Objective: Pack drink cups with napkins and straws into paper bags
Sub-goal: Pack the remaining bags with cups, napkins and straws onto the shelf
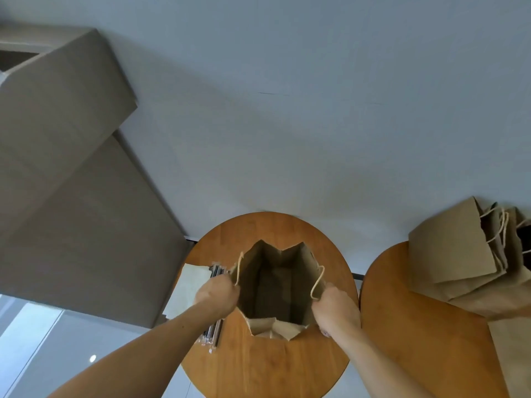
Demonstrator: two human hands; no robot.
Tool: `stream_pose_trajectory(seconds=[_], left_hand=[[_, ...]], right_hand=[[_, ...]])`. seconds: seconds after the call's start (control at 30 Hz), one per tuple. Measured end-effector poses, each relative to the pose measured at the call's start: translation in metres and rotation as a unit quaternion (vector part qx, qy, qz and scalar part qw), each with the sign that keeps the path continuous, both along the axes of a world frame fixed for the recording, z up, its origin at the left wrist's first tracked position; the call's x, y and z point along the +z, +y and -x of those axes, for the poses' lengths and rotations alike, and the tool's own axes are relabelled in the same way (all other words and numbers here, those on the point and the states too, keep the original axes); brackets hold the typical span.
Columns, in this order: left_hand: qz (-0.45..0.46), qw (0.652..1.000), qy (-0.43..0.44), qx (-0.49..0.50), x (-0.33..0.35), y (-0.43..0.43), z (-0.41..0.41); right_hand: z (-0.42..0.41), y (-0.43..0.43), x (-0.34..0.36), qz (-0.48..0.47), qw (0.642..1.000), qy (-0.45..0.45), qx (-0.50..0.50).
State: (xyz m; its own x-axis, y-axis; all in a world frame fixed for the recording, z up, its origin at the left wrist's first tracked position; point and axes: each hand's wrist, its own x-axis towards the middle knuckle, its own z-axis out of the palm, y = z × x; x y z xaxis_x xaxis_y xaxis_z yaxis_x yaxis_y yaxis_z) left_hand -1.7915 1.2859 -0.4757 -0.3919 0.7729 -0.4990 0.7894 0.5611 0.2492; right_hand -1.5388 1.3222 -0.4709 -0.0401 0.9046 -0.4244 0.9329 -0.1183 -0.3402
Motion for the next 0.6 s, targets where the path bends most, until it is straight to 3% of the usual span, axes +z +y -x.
stream_pose_trajectory(seconds=[0.13, 0.37, 0.47, 0.6], left_hand=[[0.01, 0.995, -0.089, -0.035, -0.009, -0.001, -0.011], [0.048, 0.972, -0.2, -0.115, 0.006, 0.011, 0.008], [0.05, 0.967, -0.163, -0.187, 0.023, 0.024, 0.022], [0.001, 0.959, -0.015, -0.282, 0.058, 0.05, 0.04]], right_hand=[[0.013, -0.005, -0.002, 0.048, 0.996, 0.075, 0.032], [0.019, -0.002, 0.015, 0.096, 0.986, 0.115, 0.078], [0.02, 0.008, 0.033, 0.102, 0.98, 0.145, 0.087], [0.04, 0.035, 0.068, 0.01, 0.983, 0.159, 0.094]])
